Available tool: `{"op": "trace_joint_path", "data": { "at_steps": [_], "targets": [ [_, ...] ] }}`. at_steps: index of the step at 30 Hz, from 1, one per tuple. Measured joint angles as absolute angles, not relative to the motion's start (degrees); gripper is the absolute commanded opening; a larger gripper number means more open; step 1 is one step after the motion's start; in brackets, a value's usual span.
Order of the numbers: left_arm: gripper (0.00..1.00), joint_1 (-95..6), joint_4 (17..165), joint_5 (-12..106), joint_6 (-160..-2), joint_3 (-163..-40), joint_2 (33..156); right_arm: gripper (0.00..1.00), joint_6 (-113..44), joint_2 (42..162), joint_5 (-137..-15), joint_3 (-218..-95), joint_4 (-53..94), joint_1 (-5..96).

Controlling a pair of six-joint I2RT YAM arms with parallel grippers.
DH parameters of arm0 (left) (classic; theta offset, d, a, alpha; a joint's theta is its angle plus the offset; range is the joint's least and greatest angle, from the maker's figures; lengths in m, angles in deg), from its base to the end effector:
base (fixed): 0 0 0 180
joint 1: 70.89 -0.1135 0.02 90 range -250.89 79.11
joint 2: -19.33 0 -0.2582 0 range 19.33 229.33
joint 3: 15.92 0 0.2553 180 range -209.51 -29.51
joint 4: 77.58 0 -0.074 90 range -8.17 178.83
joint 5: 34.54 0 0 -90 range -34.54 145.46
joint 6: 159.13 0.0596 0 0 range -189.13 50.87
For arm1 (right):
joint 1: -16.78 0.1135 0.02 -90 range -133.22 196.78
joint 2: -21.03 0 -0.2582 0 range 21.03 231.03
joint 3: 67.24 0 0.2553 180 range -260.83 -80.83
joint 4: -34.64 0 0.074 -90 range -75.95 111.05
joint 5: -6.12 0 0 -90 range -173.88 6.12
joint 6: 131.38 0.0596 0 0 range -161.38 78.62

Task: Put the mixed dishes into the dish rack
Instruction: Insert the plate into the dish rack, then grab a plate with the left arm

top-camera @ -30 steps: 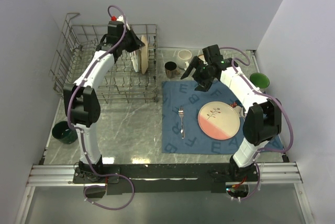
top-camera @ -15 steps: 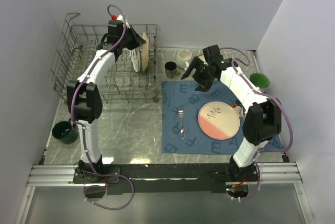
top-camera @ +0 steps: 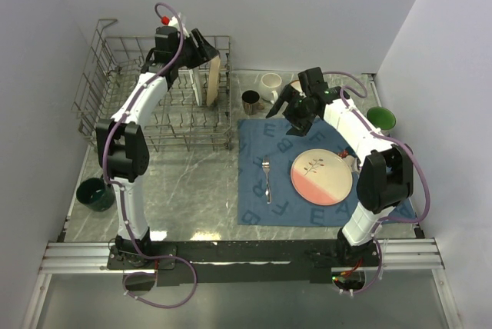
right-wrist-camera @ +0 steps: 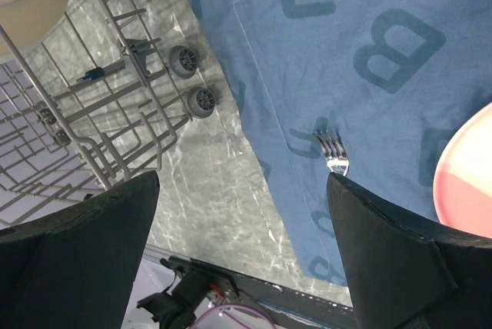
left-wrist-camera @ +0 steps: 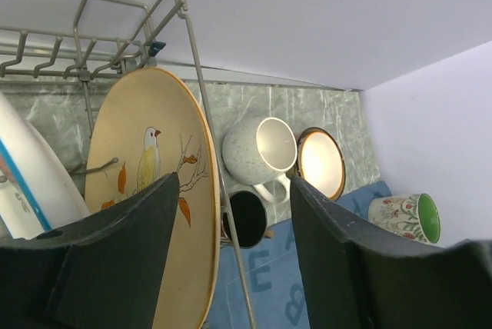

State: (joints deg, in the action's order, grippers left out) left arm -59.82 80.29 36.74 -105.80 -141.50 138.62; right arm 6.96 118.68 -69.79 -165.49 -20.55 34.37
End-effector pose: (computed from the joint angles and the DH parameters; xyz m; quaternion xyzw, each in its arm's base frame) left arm 0.5121 -0.1197 0.3311 -0.0788 0.7893 -0.3594 0.4915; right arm 0.3636 0.1305 0.2646 0.2147 0.9215 0.2623 0.1897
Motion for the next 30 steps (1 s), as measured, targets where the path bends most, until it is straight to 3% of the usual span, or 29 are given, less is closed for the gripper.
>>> {"op": "trace_joint_path", "data": {
  "at_steps": [19,30],
  "targets": [
    [0.69,-60.0,79.5,35.7,-105.6,-143.8,138.5,0.98,6.9,118.7,-69.4,-165.5,-20.6,34.4],
    [0.62,-60.0,76.4,43.9,-104.0,-143.4,132.6,0.98,6.9,118.7,-69.4,-165.5,-20.6,34.3]
  ]
}}
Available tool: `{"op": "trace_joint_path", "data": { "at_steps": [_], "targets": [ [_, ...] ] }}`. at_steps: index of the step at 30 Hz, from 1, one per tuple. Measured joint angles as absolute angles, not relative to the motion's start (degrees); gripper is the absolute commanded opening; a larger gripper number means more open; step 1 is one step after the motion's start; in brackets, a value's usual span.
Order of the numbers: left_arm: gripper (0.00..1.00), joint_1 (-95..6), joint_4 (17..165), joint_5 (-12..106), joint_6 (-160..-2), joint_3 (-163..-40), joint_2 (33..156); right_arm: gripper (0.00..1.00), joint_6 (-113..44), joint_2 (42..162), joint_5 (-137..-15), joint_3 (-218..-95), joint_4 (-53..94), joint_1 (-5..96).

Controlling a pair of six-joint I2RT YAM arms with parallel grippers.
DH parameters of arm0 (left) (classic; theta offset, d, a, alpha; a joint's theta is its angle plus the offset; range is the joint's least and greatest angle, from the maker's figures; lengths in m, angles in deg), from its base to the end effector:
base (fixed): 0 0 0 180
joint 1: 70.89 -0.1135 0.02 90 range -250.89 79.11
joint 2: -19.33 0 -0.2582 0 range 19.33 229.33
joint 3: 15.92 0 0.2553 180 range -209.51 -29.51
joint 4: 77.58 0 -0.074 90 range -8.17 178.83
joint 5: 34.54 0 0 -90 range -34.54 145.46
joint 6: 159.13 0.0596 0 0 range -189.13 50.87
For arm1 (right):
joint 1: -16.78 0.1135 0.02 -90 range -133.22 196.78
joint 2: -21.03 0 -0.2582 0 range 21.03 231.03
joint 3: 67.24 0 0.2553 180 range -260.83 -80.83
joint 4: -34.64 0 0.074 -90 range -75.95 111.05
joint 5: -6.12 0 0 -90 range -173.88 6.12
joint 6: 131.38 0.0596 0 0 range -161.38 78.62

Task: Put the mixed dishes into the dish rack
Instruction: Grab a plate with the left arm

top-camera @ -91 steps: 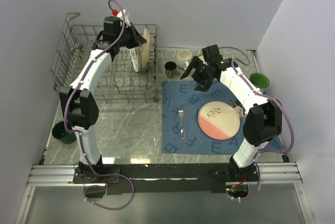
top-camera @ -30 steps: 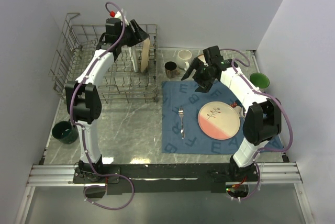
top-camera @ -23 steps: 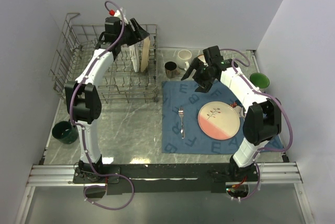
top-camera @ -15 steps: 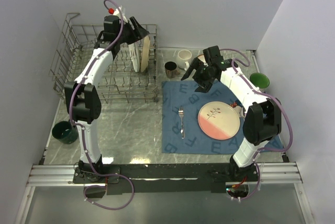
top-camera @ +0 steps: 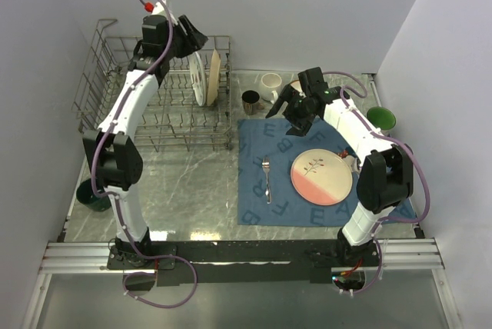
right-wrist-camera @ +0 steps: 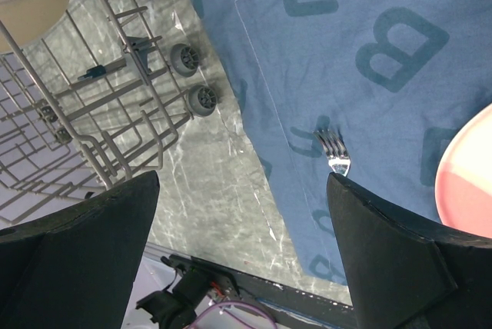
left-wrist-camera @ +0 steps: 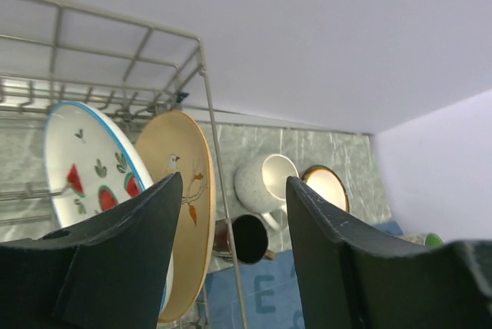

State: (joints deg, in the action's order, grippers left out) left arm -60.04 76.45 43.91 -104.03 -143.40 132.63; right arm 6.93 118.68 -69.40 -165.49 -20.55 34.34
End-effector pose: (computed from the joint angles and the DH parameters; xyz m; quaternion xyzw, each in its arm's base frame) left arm 0.4881 -0.1057 0.3861 -0.0988 0.7683 -0.3159 0.5478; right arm 0.3635 0.1307 0.2647 0.2136 0.9214 0.2648 0.1879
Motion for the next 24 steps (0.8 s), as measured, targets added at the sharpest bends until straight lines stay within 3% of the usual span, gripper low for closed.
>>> {"op": "trace_joint_path", "data": {
  "at_steps": [14,17,20,22,24],
  "targets": [
    [0.62,-60.1,66.9,47.2,-102.8,-143.5,133.9,0.98,6.9,118.7,-69.2,-165.5,-20.5,34.2],
    [0.49,-60.1,65.4,47.2,-102.7,-143.3,135.1,0.98,7.0,118.7,-69.2,-165.0,-20.3,34.2],
    [0.21,-60.1,64.2,47.2,-102.3,-143.2,135.6,0.98,7.0,118.7,-69.2,-164.6,-20.3,34.2],
    [0.18,-60.1,63.9,47.1,-101.9,-143.2,135.6,0.98,7.0,118.7,-69.2,-164.6,-20.2,34.2],
    [0.22,-60.1,64.1,46.6,-101.5,-143.4,135.9,0.98,7.0,118.7,-69.2,-164.6,-20.1,34.1]
  ]
}}
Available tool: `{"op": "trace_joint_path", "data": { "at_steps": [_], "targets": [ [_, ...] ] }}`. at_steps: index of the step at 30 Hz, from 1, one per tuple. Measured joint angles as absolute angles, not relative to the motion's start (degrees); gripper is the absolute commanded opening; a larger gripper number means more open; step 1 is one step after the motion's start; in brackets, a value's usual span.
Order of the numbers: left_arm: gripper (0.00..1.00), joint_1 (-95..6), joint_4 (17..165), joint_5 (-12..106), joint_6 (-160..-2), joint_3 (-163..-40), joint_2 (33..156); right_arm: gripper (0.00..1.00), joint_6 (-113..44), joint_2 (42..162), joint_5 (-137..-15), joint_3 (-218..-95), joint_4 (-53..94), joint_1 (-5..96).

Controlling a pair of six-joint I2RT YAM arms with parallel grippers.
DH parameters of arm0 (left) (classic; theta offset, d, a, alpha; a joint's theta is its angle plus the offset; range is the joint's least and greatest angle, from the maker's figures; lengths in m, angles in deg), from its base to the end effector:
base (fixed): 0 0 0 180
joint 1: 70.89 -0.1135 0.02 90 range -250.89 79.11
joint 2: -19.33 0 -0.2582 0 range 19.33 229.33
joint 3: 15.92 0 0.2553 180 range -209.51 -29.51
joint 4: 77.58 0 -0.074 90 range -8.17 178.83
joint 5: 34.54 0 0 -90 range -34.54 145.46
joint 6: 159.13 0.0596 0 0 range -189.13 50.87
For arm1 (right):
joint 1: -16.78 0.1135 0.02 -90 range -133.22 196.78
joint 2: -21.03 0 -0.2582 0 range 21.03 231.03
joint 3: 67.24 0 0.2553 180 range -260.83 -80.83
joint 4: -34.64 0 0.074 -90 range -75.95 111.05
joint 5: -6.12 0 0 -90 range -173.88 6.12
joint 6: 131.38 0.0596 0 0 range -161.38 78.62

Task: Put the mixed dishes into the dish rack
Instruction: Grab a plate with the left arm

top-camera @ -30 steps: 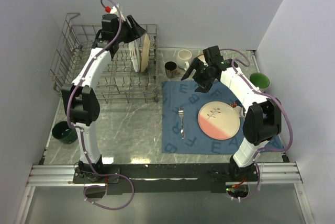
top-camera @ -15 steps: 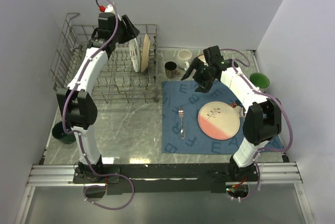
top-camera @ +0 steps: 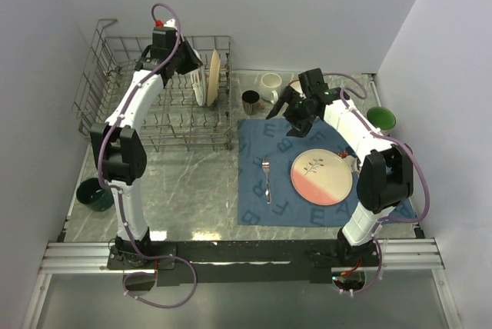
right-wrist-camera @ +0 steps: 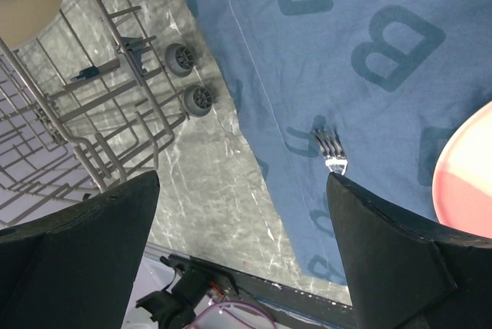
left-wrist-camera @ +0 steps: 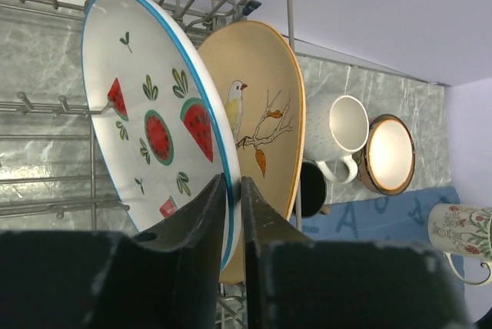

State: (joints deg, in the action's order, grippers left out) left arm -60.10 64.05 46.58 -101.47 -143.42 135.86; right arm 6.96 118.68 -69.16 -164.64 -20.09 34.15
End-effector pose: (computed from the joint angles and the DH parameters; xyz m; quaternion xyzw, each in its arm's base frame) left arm 0.4933 -0.1034 0.3319 -0.1198 0.8444 -0.2519 0.4574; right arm 0.3631 0.1295 0.2605 0.2154 0.9218 0.2645 0.1844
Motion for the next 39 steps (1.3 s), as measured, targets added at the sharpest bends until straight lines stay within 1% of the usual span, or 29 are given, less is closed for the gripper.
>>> {"op": "trace_joint_path", "data": {
  "at_steps": [1,2,4,6,7,8,10,11,12,13,16,24,36,39],
  "targets": [
    [0.25,-60.1,64.0,46.3,-101.3,-143.6,136.0,0.98,7.0,118.7,-69.2,-164.6,-20.1,34.1],
    [0.32,-60.1,63.9,46.3,-101.1,-143.9,136.3,0.98,7.0,118.7,-69.2,-164.6,-20.1,34.1],
    [0.34,-60.0,63.2,46.2,-100.2,-144.4,137.0,0.98,7.0,118.7,-69.2,-164.6,-20.1,34.1],
    [0.33,-60.1,62.8,45.7,-99.8,-144.9,137.9,0.98,7.0,118.7,-69.2,-164.3,-20.0,34.1],
    [0.32,-60.1,62.6,45.6,-99.6,-145.3,138.2,0.98,7.0,118.7,-69.2,-164.1,-20.0,34.1],
    [0.25,-60.0,62.4,45.2,-99.2,-145.5,138.4,0.98,7.0,118.7,-69.2,-164.0,-20.0,34.1],
    [0.17,-60.0,62.0,44.7,-98.6,-146.1,138.7,0.98,7.0,118.7,-69.2,-164.0,-20.0,34.0],
    [0.08,-60.0,61.7,44.4,-98.2,-146.7,138.9,0.98,7.0,118.7,-69.2,-164.0,-20.0,34.0],
    [0.02,-60.0,61.3,44.2,-97.6,-147.2,139.1,0.98,7.0,118.7,-69.2,-164.0,-20.0,34.0],
    [0.01,-60.0,60.7,43.9,-97.2,-147.8,139.3,0.98,7.0,118.7,-69.2,-164.0,-20.0,34.0],
    [0.01,-60.0,58.5,43.3,-96.8,-149.0,139.4,0.98,7.0,118.7,-69.2,-164.0,-20.0,34.0],
    [0.01,-60.4,58.0,41.2,-94.9,-149.1,139.4,0.97,7.0,118.7,-69.2,-163.9,-20.0,34.0],
    [0.01,-61.0,63.1,37.7,-92.9,-139.9,134.4,0.97,7.0,118.7,-69.2,-163.9,-20.0,34.0],
    [0.01,-61.1,63.6,37.1,-92.6,-139.4,134.1,0.97,7.0,118.7,-69.1,-164.0,-20.0,34.0]
  ]
}}
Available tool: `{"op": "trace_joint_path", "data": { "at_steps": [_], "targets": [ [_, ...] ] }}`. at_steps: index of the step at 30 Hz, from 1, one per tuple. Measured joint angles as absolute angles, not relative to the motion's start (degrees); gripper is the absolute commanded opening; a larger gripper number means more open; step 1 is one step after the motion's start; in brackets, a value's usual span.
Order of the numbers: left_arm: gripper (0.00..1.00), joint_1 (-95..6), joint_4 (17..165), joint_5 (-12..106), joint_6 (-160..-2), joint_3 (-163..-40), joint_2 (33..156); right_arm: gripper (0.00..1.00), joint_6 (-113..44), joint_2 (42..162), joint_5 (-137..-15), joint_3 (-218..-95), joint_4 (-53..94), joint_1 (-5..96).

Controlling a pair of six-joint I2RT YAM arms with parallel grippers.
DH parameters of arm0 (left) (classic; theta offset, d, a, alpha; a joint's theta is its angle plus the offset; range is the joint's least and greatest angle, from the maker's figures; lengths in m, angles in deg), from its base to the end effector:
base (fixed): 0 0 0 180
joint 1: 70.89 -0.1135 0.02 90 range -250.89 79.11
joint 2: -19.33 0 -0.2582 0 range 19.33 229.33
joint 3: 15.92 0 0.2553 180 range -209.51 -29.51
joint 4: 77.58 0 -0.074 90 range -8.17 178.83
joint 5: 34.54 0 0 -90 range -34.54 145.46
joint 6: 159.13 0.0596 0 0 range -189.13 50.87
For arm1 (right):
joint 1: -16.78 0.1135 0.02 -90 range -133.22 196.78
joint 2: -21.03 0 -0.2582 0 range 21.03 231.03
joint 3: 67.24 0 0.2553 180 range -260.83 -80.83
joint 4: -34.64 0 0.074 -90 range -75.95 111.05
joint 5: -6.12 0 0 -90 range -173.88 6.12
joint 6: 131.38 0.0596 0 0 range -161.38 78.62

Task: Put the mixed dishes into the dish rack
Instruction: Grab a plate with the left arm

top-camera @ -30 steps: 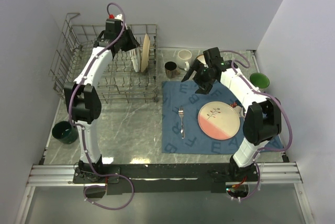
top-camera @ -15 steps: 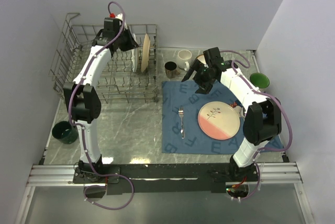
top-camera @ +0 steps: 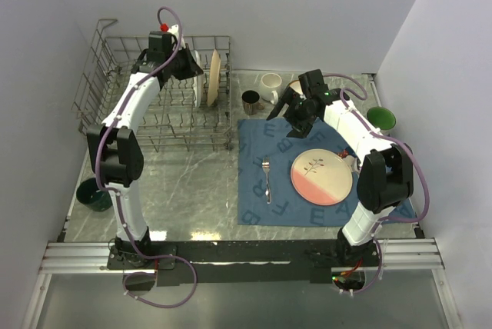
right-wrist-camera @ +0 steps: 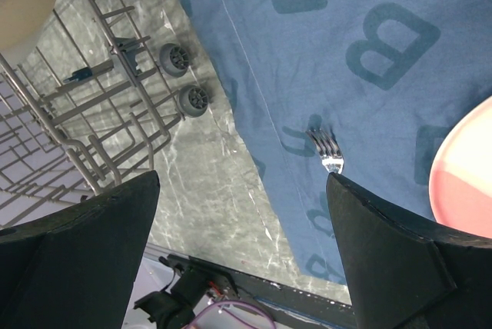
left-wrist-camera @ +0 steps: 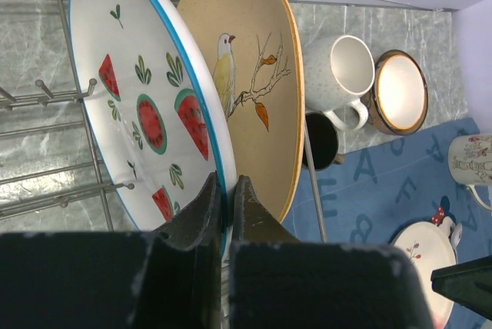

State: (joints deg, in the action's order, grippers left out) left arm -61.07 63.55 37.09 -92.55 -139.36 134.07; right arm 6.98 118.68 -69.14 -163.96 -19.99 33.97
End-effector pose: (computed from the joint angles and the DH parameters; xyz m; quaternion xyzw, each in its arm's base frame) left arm 0.4829 -0.1026 0.3210 -0.0223 0.8591 -0.2734 0.4322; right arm 0.3624 0.1280 0.2567 0.2179 0.9227 0.2620 0.1805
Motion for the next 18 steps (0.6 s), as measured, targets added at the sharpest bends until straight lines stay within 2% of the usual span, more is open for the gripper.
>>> {"op": "trace_joint_path", "data": {
  "at_steps": [14,16,17,18],
  "targets": [
    [0.01,-61.2,65.4,36.3,-92.1,-135.6,132.0,0.97,7.0,118.7,-69.2,-164.0,-20.0,33.7],
    [0.04,-61.2,66.8,36.3,-92.1,-133.7,130.9,0.97,7.0,118.7,-69.1,-164.0,-20.0,33.7],
    [0.15,-61.2,67.3,36.3,-92.1,-132.7,130.3,0.97,7.0,118.7,-69.1,-164.0,-20.0,33.7],
    [0.21,-61.1,67.9,36.3,-92.1,-131.7,129.7,0.97,7.0,118.7,-69.1,-164.0,-20.0,33.7]
  ]
}}
